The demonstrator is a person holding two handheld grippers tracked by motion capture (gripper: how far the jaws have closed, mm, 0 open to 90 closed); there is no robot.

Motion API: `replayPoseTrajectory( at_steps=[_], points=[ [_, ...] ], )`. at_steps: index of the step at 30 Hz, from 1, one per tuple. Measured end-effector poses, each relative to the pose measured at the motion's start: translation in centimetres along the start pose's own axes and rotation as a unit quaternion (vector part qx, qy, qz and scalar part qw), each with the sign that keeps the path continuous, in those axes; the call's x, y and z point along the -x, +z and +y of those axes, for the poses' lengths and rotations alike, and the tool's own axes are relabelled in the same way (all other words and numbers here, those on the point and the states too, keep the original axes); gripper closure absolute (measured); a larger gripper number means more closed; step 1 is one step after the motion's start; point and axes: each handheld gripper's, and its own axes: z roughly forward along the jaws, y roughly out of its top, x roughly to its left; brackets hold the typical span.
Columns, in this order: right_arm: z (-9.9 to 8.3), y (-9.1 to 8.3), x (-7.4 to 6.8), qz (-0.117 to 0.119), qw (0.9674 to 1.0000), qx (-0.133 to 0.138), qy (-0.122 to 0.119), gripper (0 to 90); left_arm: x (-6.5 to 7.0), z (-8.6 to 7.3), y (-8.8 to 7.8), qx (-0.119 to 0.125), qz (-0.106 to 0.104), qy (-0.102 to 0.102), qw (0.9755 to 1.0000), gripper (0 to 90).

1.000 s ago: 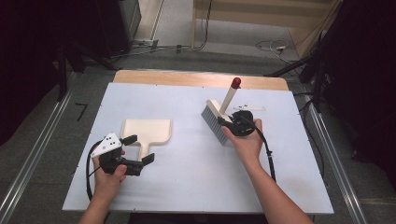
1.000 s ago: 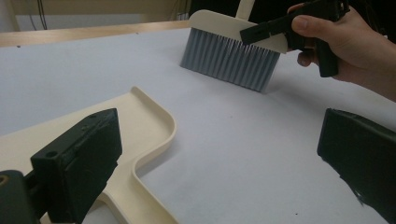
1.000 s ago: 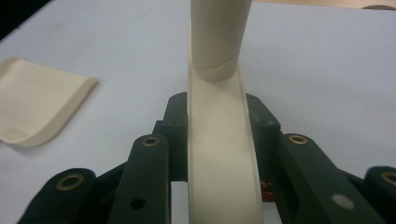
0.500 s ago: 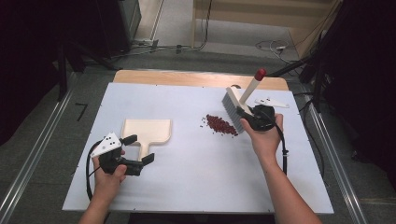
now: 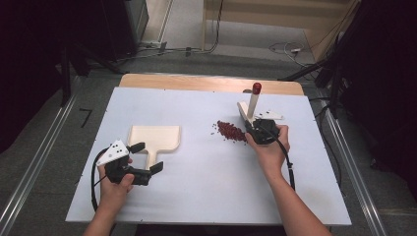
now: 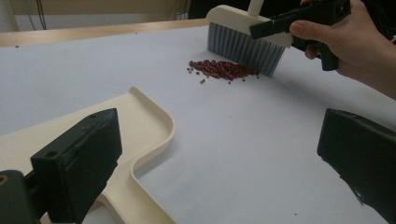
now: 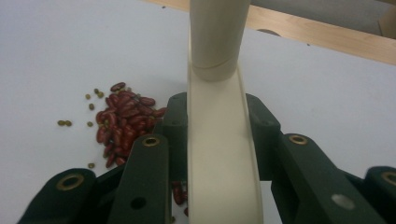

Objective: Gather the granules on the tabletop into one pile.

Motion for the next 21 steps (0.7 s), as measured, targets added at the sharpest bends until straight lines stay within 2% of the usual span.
replayPoseTrajectory(
  at_steps=[3,6,10,14,16,18,21],
  points=[
    [0.3,0.1,-0.4,0.019,0.9998,0.000,0.005,65.7,0.0,0.0,0.0,0.001,-0.001,-0.001,1.0000,0.3],
    [0.5,0.1,-0.6,0.019,0.9998,0.002,-0.007,65.7,0.0,0.0,0.0,0.001,-0.001,0.000,1.0000,0.3],
    [0.6,-0.3,-0.1,0.026,0.9995,0.014,-0.015,65.7,-0.1,0.0,0.0,0.000,-0.001,0.000,1.0000,0.3],
    [1.1,-1.5,0.7,0.053,0.9973,0.046,-0.023,65.7,-0.1,0.0,0.1,0.000,-0.001,-0.001,1.0000,0.3],
    [1.4,-2.0,0.6,0.075,0.9960,0.046,-0.016,65.7,0.0,0.0,0.2,0.000,-0.001,-0.001,1.0000,0.3],
    [1.7,-2.2,-0.2,0.103,0.9939,0.039,-0.010,65.7,0.0,0.0,0.3,-0.003,-0.002,0.001,1.0000,0.3],
    [1.9,-2.0,-2.4,0.134,0.9904,0.030,-0.021,65.7,0.1,0.0,0.3,-0.003,-0.001,0.002,1.0000,0.3]
  ],
)
